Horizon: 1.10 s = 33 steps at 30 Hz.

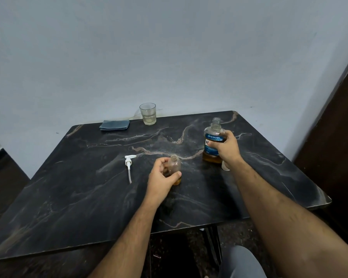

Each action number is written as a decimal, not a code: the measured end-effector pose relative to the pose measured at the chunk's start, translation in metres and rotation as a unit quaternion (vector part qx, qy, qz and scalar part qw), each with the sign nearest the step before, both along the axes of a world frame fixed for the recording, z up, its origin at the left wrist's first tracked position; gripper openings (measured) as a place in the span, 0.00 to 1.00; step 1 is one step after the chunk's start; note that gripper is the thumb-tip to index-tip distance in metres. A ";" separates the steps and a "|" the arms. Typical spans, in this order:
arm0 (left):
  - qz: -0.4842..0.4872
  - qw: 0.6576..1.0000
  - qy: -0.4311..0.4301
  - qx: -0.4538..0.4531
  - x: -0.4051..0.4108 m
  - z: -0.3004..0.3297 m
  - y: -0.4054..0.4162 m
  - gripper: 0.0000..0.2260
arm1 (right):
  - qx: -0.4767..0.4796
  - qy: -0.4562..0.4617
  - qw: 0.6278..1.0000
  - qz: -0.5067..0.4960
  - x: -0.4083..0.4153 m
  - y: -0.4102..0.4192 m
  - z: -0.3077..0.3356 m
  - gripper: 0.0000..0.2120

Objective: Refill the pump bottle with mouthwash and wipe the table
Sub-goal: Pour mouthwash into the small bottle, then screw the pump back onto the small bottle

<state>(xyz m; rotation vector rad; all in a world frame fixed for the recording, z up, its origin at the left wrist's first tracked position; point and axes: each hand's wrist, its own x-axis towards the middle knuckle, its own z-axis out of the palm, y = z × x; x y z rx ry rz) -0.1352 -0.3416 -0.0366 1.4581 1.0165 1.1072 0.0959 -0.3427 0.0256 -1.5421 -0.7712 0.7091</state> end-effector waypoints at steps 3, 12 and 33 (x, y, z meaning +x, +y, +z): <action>-0.004 1.000 -0.001 0.002 0.000 0.001 0.000 0.21 | -0.004 -0.003 1.000 -0.002 0.002 0.003 -0.002 0.26; -0.001 1.000 0.018 0.002 0.000 -0.005 0.005 0.22 | 0.008 -0.014 1.000 0.008 0.003 -0.003 -0.008 0.27; -0.021 0.993 0.113 0.022 -0.037 0.010 -0.001 0.25 | 0.211 -0.306 0.928 -0.038 -0.091 -0.038 -0.027 0.03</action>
